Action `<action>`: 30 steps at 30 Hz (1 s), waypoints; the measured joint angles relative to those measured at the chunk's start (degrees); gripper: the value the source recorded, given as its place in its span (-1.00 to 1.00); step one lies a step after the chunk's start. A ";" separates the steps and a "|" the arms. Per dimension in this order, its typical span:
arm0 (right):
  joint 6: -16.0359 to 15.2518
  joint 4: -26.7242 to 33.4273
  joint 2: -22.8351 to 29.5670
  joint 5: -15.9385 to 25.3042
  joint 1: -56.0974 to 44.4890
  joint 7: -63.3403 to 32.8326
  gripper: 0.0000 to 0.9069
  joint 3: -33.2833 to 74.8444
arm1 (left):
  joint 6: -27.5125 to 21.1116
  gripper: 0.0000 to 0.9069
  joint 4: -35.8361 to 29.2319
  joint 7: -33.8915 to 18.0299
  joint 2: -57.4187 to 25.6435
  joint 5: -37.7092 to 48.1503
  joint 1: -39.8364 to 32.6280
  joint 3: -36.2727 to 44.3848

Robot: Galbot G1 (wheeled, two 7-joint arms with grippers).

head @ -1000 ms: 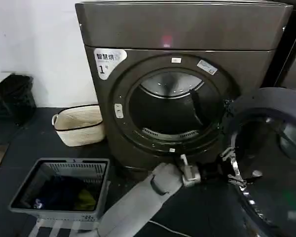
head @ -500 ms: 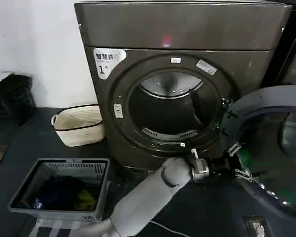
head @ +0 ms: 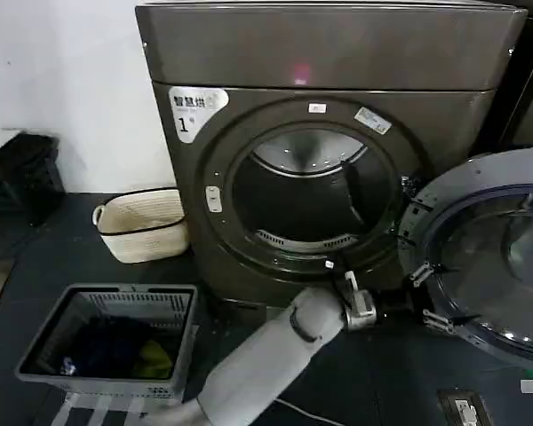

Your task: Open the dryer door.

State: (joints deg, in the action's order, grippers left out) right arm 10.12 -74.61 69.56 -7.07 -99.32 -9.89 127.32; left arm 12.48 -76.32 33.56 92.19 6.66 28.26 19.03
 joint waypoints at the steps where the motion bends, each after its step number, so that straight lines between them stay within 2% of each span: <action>1: -0.01 -0.22 -0.03 -0.03 0.11 0.28 1.00 -0.18 | -0.06 1.00 -0.96 0.00 0.00 -0.03 0.58 -0.26; 8: 0.76 -1.08 -0.06 -2.05 0.50 1.74 1.00 -1.03 | -0.62 1.00 -8.76 0.05 -1.63 0.75 5.30 -2.48; 19: 3.31 1.11 -2.01 -3.29 1.12 3.42 1.00 -3.12 | -1.14 1.00 -23.74 0.09 -17.72 2.24 13.30 -7.24; 30: 3.25 2.56 -3.95 -3.48 2.90 4.23 1.00 -7.27 | 3.22 1.00 -34.73 1.61 -36.40 -1.58 23.79 -20.43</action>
State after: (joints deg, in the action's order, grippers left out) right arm 13.37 -72.05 65.61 -10.55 -96.42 -5.66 120.05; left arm 15.70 -111.06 35.17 55.78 5.08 52.06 -1.40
